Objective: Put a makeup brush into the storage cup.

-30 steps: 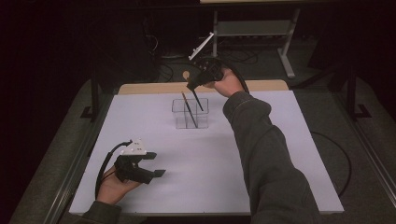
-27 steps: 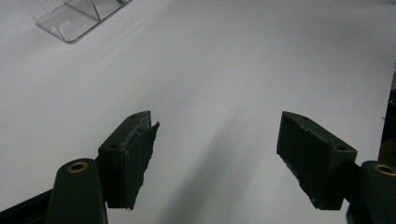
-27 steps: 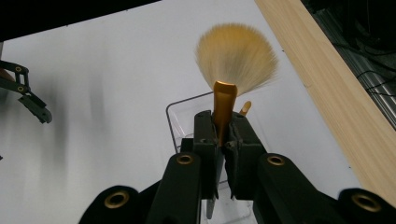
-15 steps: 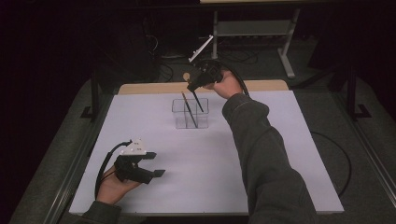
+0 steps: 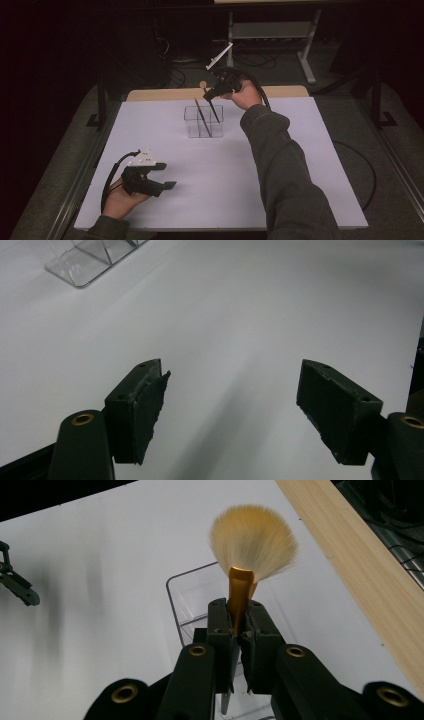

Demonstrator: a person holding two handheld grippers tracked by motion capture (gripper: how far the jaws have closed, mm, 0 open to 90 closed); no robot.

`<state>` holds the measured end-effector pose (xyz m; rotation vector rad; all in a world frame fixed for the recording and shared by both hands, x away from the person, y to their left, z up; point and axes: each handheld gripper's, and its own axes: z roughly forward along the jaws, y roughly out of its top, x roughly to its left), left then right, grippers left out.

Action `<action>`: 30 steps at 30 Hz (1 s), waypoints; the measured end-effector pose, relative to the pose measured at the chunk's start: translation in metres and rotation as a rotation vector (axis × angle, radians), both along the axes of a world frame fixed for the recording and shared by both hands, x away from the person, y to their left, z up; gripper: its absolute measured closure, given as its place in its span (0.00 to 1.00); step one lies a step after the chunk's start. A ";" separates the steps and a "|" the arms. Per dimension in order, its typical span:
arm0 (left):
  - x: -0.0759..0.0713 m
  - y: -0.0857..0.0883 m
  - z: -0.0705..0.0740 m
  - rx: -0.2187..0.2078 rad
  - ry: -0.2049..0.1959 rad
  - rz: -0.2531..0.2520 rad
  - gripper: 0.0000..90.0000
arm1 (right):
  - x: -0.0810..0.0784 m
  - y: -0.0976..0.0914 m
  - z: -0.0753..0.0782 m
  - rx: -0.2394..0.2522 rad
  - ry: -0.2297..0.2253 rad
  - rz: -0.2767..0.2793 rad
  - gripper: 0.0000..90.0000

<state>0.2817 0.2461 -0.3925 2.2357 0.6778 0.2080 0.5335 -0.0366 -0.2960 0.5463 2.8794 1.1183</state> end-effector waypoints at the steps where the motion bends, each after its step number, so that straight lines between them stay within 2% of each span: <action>1: 0.000 0.000 0.000 0.000 0.000 0.000 0.29 | 0.000 0.000 -0.001 0.000 -0.001 -0.001 0.92; 12: 0.000 0.000 -0.001 0.015 0.002 -0.012 0.29 | -0.001 0.001 -0.008 0.007 0.004 -0.002 0.92; 13: 0.000 -0.001 -0.001 0.003 0.002 -0.006 0.29 | -0.001 0.001 -0.009 0.007 0.008 -0.005 0.92; 30: 0.000 -0.003 -0.002 0.022 0.003 -0.021 0.29 | -0.002 -0.009 -0.022 0.014 0.013 -0.025 0.92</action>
